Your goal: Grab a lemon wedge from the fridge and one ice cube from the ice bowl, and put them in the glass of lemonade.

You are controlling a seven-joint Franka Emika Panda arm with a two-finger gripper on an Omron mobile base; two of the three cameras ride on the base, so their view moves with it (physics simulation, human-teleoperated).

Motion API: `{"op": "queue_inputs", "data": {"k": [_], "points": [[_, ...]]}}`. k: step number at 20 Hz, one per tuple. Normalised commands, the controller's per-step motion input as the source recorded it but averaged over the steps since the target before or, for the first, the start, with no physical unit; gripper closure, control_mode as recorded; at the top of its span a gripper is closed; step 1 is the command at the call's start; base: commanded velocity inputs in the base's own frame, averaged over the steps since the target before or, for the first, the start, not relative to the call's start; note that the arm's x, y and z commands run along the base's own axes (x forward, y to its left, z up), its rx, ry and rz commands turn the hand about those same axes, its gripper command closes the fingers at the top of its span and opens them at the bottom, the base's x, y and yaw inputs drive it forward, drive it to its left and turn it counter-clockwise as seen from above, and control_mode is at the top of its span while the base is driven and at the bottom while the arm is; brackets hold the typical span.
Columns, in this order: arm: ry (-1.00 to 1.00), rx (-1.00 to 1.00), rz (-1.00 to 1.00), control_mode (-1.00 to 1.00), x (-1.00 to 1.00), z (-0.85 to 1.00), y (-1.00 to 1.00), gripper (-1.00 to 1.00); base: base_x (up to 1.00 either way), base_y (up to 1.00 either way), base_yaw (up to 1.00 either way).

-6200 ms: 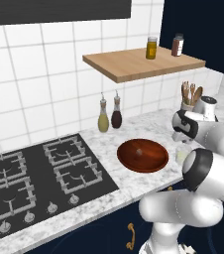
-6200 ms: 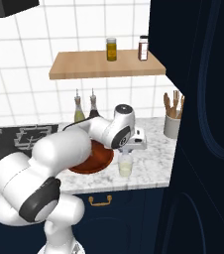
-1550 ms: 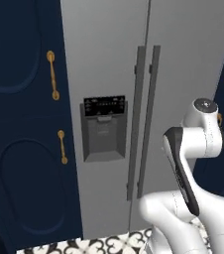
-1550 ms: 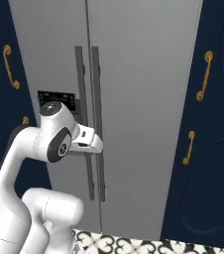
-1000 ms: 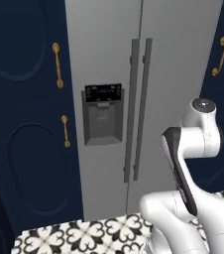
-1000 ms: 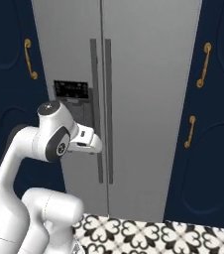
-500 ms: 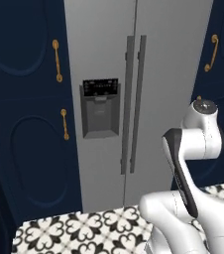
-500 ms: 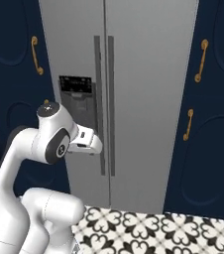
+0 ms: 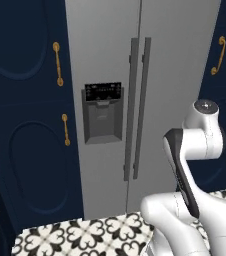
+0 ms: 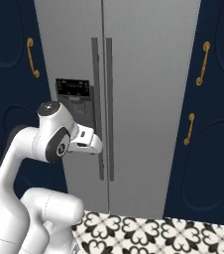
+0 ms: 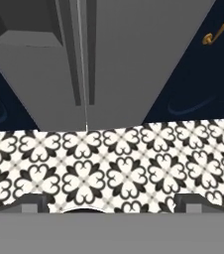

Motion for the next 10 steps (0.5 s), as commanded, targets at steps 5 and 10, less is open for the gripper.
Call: {"op": "queue_inputs", "data": {"k": [5,10], "points": [[0.0,0.0,0.0,1.0,0.0,0.0,0.0,-1.0,-0.02,0.0,0.0],[0.0,0.0,0.0,1.0,0.0,0.0,0.0,-1.0,-0.16,0.0,0.0]]}}
